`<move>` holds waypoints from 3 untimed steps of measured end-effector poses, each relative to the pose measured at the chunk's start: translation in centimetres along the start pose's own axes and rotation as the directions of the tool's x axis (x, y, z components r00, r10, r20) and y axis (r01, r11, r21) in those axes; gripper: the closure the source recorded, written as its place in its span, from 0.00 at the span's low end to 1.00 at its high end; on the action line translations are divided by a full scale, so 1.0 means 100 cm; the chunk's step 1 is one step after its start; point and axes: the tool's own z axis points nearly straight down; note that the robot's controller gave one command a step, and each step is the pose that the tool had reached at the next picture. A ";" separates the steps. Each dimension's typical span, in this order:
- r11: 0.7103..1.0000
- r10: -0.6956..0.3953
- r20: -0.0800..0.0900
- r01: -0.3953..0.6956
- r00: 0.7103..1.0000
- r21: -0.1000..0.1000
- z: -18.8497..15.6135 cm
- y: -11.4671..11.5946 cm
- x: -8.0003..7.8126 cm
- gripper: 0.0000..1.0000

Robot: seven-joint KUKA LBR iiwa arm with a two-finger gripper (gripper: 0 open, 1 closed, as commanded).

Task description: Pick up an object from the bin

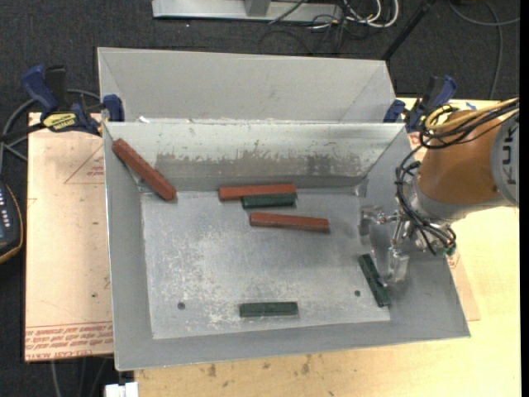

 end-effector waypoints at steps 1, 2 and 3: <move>0.999 0.033 -0.002 -0.033 0.999 -0.006 0.013 0.081 -0.049 0.00; 1.000 0.007 -0.002 -0.007 1.000 -0.003 0.016 0.117 -0.084 0.00; 0.999 -0.047 -0.007 0.047 0.999 -0.005 0.014 0.165 -0.114 0.00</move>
Offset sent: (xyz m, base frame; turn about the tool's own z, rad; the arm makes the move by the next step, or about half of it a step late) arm 0.0330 0.0807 -0.0120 0.0420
